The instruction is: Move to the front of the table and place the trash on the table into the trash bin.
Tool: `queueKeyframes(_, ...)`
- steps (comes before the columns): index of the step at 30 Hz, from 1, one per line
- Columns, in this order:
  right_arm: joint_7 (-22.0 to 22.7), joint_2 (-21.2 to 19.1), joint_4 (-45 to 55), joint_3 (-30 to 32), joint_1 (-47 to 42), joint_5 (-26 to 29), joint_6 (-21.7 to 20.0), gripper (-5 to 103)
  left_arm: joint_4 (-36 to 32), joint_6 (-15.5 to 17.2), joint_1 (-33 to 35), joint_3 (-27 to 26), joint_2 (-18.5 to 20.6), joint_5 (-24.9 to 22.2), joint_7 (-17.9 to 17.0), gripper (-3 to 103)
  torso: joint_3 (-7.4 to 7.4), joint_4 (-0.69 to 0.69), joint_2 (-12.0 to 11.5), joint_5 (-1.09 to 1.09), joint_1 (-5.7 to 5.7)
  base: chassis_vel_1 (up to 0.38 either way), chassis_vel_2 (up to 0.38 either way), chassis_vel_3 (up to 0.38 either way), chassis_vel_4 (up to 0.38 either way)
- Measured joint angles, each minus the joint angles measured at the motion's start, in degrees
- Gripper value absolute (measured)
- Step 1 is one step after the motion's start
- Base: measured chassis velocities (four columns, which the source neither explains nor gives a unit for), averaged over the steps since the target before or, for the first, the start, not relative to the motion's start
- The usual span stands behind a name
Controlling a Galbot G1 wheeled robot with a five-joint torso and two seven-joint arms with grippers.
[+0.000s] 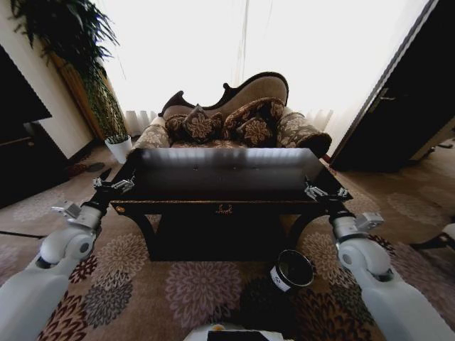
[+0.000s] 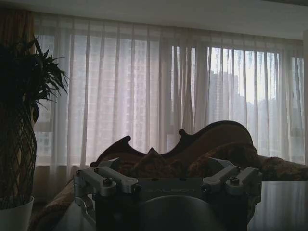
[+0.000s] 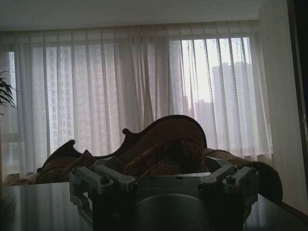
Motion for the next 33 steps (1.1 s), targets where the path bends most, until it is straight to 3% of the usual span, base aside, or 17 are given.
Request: queueKeyframes(33, -0.1, 0.1, 0.0, 0.0, 0.0, -0.1, 0.1, 100, 0.0, 0.0, 0.0, 0.0, 0.0, 0.0, 0.0, 100, 0.00, 0.00, 0.0, 0.00, -0.01, 0.035, -0.033, -0.031, 0.032)
